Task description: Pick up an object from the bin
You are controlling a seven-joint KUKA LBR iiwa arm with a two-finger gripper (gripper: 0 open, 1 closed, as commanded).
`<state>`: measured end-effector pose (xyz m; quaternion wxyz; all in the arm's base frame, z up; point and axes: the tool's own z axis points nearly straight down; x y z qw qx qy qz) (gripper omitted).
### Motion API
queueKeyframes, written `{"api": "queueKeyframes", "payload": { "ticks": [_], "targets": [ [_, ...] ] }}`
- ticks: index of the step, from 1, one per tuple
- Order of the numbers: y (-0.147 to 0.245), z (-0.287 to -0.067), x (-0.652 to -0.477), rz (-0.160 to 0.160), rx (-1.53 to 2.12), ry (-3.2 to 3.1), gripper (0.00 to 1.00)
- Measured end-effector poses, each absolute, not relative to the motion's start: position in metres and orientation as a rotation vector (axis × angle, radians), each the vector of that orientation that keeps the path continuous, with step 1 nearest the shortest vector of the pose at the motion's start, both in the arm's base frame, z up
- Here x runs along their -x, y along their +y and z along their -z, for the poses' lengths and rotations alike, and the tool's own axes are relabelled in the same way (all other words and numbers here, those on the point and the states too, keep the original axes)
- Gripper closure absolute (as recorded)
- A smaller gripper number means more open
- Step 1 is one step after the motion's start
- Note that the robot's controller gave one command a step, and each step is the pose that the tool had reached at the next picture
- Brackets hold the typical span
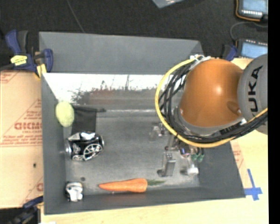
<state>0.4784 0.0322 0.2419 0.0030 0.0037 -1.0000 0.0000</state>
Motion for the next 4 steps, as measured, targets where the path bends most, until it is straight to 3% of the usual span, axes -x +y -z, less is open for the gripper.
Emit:
{"api": "queueKeyframes", "payload": {
  "ticks": [1,3,4],
  "targets": [
    [0.032,-0.246,-0.480,0.002,-0.010,-3.144,0.00],
    [0.047,-0.168,-0.475,0.002,-0.113,-3.146,0.00],
    [0.027,-0.138,-0.474,0.003,-0.111,-3.145,0.00]
  ]
}}
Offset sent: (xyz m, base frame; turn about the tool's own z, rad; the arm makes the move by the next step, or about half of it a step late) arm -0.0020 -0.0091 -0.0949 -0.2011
